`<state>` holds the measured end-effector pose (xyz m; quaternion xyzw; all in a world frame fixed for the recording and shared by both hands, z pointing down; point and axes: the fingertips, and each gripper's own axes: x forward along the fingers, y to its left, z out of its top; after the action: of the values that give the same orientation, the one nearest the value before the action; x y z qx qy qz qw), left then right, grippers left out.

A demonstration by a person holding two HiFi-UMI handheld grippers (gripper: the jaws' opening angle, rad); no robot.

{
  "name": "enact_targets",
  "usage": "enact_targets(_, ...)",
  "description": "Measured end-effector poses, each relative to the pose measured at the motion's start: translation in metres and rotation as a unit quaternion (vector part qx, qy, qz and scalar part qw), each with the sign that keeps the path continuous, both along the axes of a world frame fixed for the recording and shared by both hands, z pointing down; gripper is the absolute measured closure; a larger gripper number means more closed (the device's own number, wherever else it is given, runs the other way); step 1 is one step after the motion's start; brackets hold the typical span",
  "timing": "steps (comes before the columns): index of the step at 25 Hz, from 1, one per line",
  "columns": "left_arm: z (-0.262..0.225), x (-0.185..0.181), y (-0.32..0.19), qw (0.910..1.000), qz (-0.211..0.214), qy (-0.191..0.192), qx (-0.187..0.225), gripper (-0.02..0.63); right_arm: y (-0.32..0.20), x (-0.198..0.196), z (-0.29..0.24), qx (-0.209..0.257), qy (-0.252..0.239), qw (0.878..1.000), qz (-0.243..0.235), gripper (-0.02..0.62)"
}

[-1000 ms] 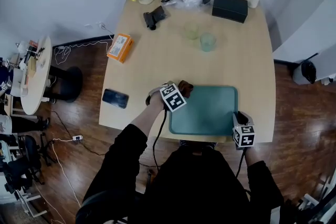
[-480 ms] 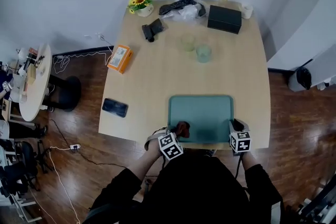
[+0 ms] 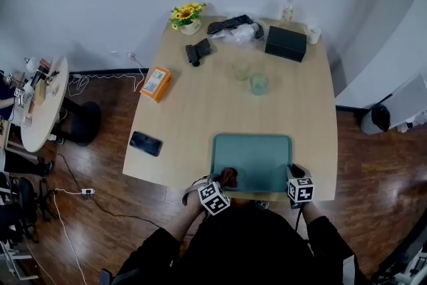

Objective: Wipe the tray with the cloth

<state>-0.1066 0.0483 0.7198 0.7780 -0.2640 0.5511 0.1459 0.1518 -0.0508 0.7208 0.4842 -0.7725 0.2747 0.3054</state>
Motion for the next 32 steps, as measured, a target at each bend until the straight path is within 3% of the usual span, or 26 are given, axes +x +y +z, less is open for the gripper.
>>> enact_targets(3,-0.025,0.001,-0.011,0.9983,-0.043,0.037,0.012,0.526,0.0,0.002,-0.002,-0.001,0.012,1.0,-0.003,0.519)
enact_targets(6,-0.065,0.005,-0.022,0.9927,-0.079,0.084,0.034,0.525,0.003,0.007,-0.024,0.029,0.022,0.999,0.005,0.58)
enact_targets(13,-0.133,0.011,-0.038,0.9745,-0.129,0.167,0.077,0.526,0.007,0.005,-0.096,0.093,-0.042,0.994,0.038,0.595)
enact_targets(28,-0.177,0.028,-0.042,0.9668,-0.116,0.203,0.103,0.525,-0.001,-0.023,-0.23,0.217,-0.107,0.97,0.024,0.595)
enact_targets(32,-0.206,0.032,-0.042,0.9645,-0.103,0.205,0.131,0.526,-0.002,-0.034,-0.262,0.245,-0.115,0.963,0.015,0.595)
